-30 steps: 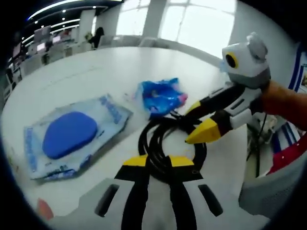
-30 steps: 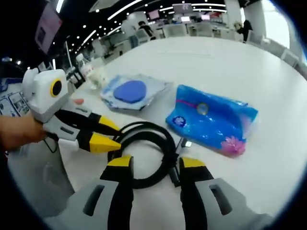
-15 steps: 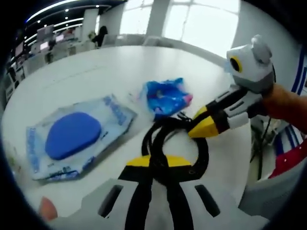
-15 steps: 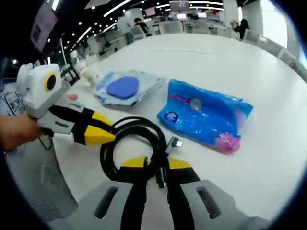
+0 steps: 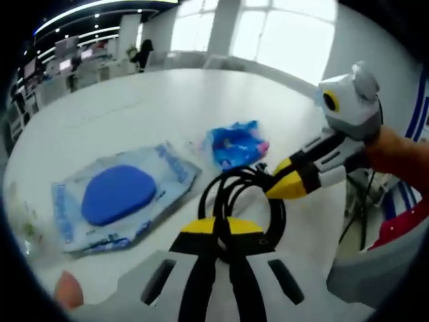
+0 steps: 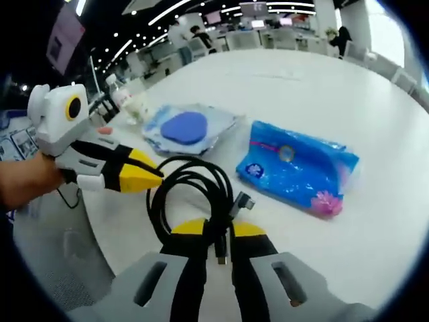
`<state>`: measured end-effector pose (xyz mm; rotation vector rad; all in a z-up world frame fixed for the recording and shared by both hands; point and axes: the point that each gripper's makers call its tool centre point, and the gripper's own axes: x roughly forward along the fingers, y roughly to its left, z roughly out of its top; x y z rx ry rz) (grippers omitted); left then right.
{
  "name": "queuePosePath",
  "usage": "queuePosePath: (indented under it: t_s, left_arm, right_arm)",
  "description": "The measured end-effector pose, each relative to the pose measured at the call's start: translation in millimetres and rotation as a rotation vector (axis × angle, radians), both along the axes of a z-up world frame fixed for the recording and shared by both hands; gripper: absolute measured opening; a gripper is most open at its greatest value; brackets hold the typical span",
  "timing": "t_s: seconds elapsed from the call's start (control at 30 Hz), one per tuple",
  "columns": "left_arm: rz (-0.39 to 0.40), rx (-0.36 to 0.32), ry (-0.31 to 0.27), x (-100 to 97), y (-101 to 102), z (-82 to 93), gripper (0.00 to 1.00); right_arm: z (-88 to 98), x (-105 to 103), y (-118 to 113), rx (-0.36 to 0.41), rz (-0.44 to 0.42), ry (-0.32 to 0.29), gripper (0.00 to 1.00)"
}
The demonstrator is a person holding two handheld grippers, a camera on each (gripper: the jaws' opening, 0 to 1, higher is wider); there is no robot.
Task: Arrange the tabletop items into an orderly group along one side of the table until the central work area is clear of visible clutter.
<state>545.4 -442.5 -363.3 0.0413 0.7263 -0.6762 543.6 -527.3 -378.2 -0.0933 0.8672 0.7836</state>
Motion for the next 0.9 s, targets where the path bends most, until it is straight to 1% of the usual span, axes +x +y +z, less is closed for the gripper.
queuePosePath:
  t_s: [0.1,0.2,0.3,0.53,0.9]
  left_arm:
    - [0.009,0.004,0.003,1.1,4.8,-1.2,0.01]
    - [0.015,0.003,0.009,2.2,5.3,-4.7,0.01]
    - [0.018,0.009,0.012,4.1,3.2,-11.9,0.02]
    - [0.006,0.033,0.024,6.6,-2.2,-21.9,0.03]
    - [-0.013,0.057,0.019,7.7,-3.9,-27.4,0.04]
  right_arm:
    - [2.7,-2.2,6.1,0.008,0.013,0.002,0.12]
    - [0.0,-2.2,6.1,0.005,0.014,0.011,0.12]
    - [-4.6,-1.6,3.9,0.003,0.009,0.022,0.12]
    - [-13.3,-0.2,-0.1,-0.002,-0.001,0.045,0.13]
    - [-18.1,1.6,-1.3,0.000,-0.009,0.052,0.14]
